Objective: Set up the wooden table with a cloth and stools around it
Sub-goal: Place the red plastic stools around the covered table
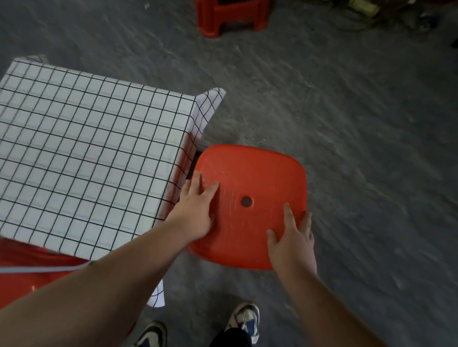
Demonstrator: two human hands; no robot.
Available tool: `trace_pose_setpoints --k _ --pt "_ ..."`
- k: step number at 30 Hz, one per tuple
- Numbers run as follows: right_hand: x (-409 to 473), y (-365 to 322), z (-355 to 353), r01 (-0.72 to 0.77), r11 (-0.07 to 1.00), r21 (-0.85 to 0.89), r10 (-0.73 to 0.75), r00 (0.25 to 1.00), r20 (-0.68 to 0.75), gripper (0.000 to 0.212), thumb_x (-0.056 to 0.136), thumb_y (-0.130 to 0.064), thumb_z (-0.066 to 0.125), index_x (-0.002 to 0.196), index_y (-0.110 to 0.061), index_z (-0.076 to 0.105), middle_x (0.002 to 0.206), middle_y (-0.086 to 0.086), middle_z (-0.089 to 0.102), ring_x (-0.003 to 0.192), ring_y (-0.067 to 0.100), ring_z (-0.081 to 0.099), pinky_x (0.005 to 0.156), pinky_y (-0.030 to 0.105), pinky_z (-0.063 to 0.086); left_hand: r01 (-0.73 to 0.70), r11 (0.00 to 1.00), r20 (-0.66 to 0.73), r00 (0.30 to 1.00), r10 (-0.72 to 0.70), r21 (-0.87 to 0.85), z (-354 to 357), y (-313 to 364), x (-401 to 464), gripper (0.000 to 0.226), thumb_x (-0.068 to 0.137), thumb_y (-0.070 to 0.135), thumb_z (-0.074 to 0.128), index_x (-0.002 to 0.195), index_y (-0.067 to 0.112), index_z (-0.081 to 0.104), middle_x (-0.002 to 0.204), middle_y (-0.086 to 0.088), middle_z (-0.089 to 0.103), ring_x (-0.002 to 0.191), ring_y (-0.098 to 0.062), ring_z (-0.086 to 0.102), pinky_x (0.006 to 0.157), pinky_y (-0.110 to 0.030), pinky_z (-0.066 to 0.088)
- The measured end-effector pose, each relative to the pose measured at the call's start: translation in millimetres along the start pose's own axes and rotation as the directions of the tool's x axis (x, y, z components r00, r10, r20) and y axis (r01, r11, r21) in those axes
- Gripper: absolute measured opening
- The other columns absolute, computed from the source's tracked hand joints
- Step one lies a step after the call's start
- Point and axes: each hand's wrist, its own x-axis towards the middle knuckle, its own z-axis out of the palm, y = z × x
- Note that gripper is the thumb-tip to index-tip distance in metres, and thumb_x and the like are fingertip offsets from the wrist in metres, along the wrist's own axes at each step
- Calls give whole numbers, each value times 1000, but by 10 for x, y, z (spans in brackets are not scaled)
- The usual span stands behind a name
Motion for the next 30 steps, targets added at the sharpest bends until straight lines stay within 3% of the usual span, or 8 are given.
trace_pose_setpoints --k 6,12,16,21,30 --pt "-582 -310 -469 58 997 -45 -62 991 -119 69 94 -32 51 155 -31 18 165 5 10 148 30 17 111 51 35 -154 987 -186 972 145 -40 -472 -40 -600 66 90 24 53 150 32 26 163 -13 11 151 -31 4 119 -53 23" --pt "-1813 -951 -1369 161 986 -49 -167 963 -213 65 88 -35 48 150 -22 32 154 6 38 144 29 28 116 49 31 -198 980 -300 933 198 31 -1591 -26 -1859 70 92 23 49 155 21 19 162 -14 17 151 -34 8 120 -52 20" --pt "-2755 -1333 -1961 207 972 -108 -230 933 -278 65 93 -33 52 153 -21 30 159 7 31 149 27 20 119 49 25 -282 956 -354 889 292 80 -2276 141 -2697 68 93 30 50 154 19 21 161 -15 22 149 -36 15 119 -53 22" --pt "-3687 -1610 -2306 193 976 -103 -216 918 -332 67 95 -35 51 156 -26 22 163 3 22 152 23 10 121 49 22 -443 883 -344 814 468 153 -2718 351 -3554 68 95 32 49 155 23 18 163 -15 16 150 -33 10 121 -45 15" --pt "-3961 -1607 -2603 218 973 -81 -232 884 -407 67 96 -41 48 156 -31 19 165 -1 16 152 20 5 121 44 17 -411 870 -339 805 487 274 -2826 631 -3815 69 96 39 46 156 26 13 164 -10 11 151 -30 8 121 -47 18"
